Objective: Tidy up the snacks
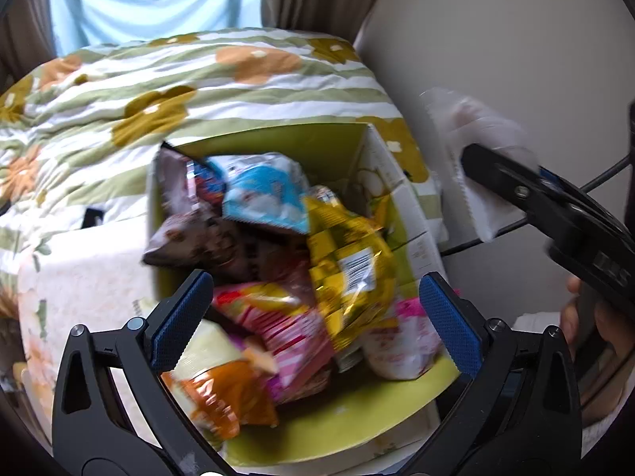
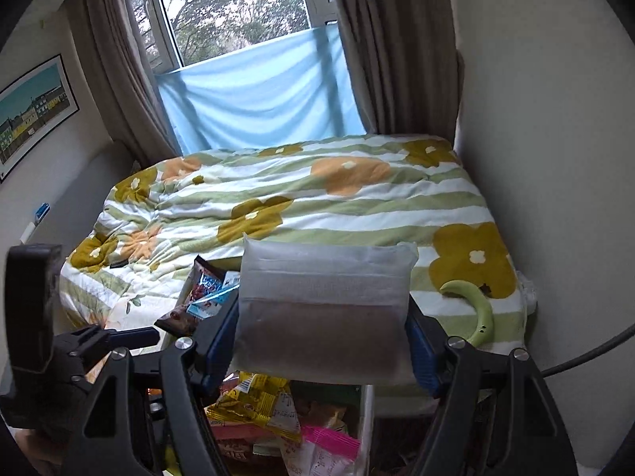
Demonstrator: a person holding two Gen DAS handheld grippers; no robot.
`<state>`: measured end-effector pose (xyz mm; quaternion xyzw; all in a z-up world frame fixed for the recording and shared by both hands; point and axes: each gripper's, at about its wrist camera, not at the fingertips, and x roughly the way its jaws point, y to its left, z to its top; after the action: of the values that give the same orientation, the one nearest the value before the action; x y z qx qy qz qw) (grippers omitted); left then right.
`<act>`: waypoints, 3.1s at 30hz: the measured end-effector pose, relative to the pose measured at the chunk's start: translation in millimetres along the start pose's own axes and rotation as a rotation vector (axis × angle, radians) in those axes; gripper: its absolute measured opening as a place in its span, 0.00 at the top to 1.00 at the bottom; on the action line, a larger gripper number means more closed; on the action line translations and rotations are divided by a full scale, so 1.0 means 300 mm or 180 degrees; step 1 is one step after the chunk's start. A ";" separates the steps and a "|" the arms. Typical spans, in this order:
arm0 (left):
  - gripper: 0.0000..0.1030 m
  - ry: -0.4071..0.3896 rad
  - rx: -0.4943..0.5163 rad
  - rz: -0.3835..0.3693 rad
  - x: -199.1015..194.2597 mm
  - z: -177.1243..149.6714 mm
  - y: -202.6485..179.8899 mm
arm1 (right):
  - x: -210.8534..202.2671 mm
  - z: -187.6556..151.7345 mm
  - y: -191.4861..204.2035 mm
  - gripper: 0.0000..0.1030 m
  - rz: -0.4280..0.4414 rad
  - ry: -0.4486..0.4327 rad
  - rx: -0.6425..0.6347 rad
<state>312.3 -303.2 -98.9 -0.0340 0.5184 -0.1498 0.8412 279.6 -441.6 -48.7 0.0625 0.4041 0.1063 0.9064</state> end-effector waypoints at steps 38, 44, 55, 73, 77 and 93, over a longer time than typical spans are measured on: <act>0.00 -0.1018 -0.0244 0.0753 -0.559 -0.355 0.383 | -0.211 -0.158 0.362 0.02 -0.0245 -0.0134 -0.0160; 0.00 -0.1319 -0.0151 0.0839 -0.758 -0.527 0.430 | -0.381 -0.284 0.515 0.02 -0.0285 -0.0295 -0.0169; 0.00 -0.1445 -0.0072 0.0853 -0.898 -0.764 0.465 | -0.544 -0.511 0.679 0.02 -0.0357 -0.0354 -0.0142; 0.00 -0.1508 0.0030 0.0843 -0.925 -0.862 0.435 | -0.598 -0.608 0.719 0.02 -0.0503 -0.0450 -0.0066; 0.00 -0.1505 0.0029 0.0842 -0.924 -0.863 0.435 | -0.599 -0.606 0.719 0.02 -0.0529 -0.0463 -0.0059; 0.00 -0.1504 0.0017 0.0845 -0.924 -0.846 0.439 | -0.593 -0.597 0.717 0.02 -0.0563 -0.0469 -0.0077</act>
<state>1.0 -73.3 -4.8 0.0024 0.3072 -0.0275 0.9512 -0.5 -271.5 2.9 0.0233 0.3390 0.0259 0.9401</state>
